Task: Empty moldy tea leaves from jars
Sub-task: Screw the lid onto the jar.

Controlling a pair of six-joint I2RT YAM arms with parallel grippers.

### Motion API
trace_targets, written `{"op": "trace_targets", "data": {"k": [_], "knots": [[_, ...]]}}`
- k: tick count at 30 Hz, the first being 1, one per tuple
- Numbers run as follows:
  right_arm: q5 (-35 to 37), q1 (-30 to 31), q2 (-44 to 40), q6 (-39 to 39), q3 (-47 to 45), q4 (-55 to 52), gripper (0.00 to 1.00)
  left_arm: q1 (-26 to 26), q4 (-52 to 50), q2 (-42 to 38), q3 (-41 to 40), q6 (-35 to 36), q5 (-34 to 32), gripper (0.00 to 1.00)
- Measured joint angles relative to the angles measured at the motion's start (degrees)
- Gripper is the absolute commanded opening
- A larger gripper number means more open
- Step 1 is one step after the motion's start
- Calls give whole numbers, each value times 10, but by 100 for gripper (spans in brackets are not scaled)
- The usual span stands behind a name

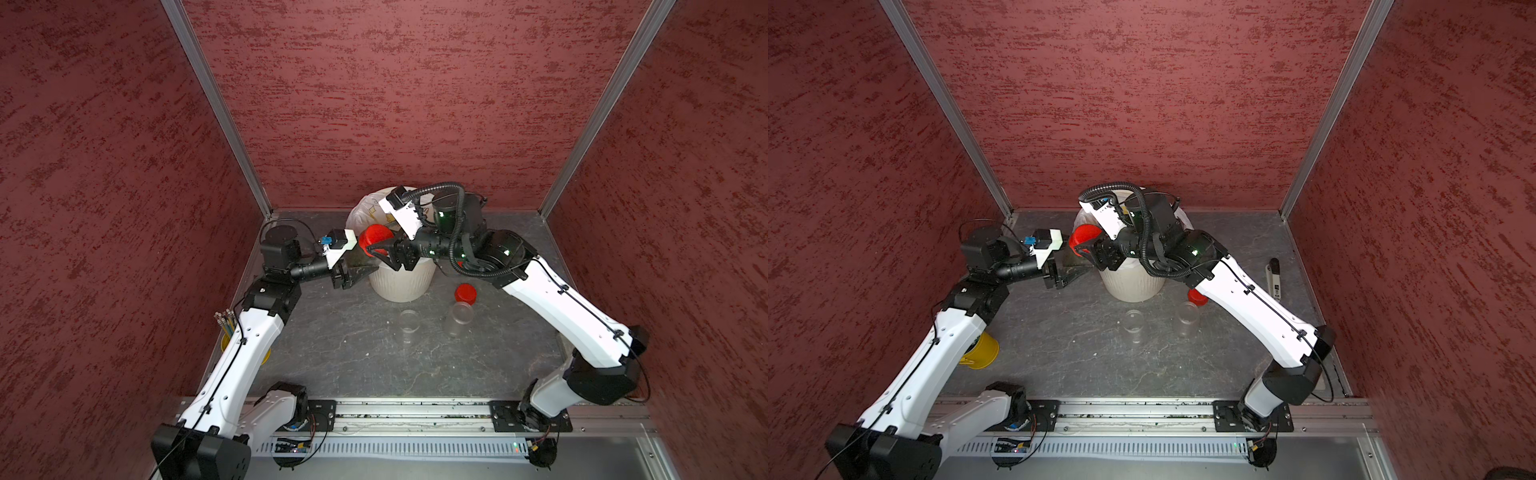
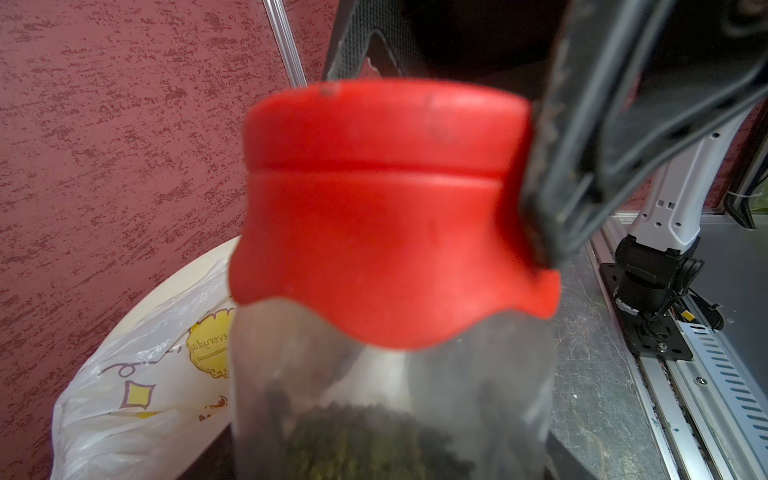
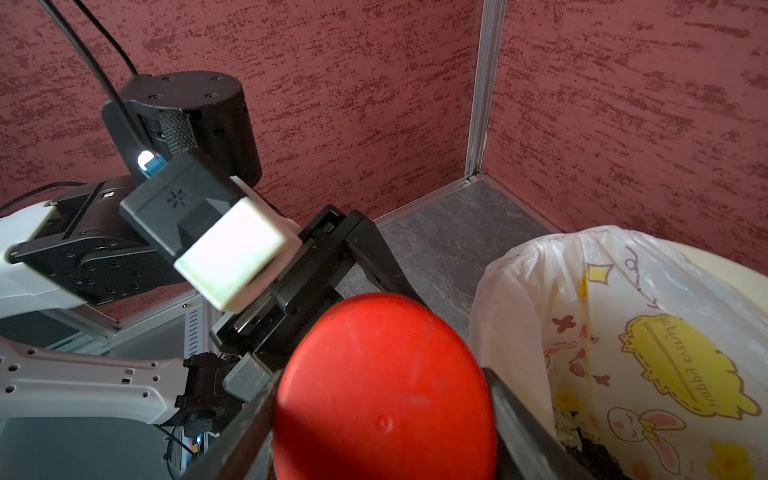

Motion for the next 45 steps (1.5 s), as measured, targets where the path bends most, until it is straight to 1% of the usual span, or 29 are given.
{"op": "trace_targets", "data": {"k": [8, 9, 13, 18, 23, 26, 28, 30, 33, 35, 36, 37, 39, 41, 45], "knots": [[0, 0, 0, -30, 2, -5, 36, 0, 0, 0, 0, 2, 2, 63], [-1, 0, 1, -38, 5, -8, 36, 0, 0, 0, 0, 2, 3, 63], [-17, -2, 2, -76, 10, -16, 34, 0, -1, 0, 0, 4, 11, 63], [-54, -14, 6, -141, 24, -39, 32, 0, -7, 0, 0, 12, 25, 63], [-108, -34, 33, -217, 69, -89, 32, 0, -21, 0, 0, 19, 34, 63], [-149, -48, 43, -271, 87, -116, 34, 0, -31, 0, 0, 23, 39, 63], [-166, -52, 51, -308, 103, -137, 36, -1, -35, 0, 1, 28, 47, 63], [-177, -53, 62, -338, 127, -161, 41, 0, -37, 0, 1, 30, 53, 63], [-183, -54, 83, -373, 171, -201, 53, 0, -37, 0, 2, 32, 57, 63], [-185, -54, 91, -388, 188, -216, 62, 0, -37, 0, 3, 33, 59, 63], [-186, -55, 92, -393, 191, -221, 70, 0, -37, 0, 3, 34, 60, 63], [-187, -55, 93, -395, 192, -223, 78, 0, -37, 0, 3, 33, 61, 63], [-190, -56, 92, -396, 192, -223, 88, 0, -42, 1, 3, 31, 62, 63], [-192, -57, 87, -395, 183, -212, 93, 0, -45, 2, 3, 29, 60, 63], [-180, -57, 47, -352, 111, -156, 99, 0, -46, 4, 3, 27, 49, 63]]}}
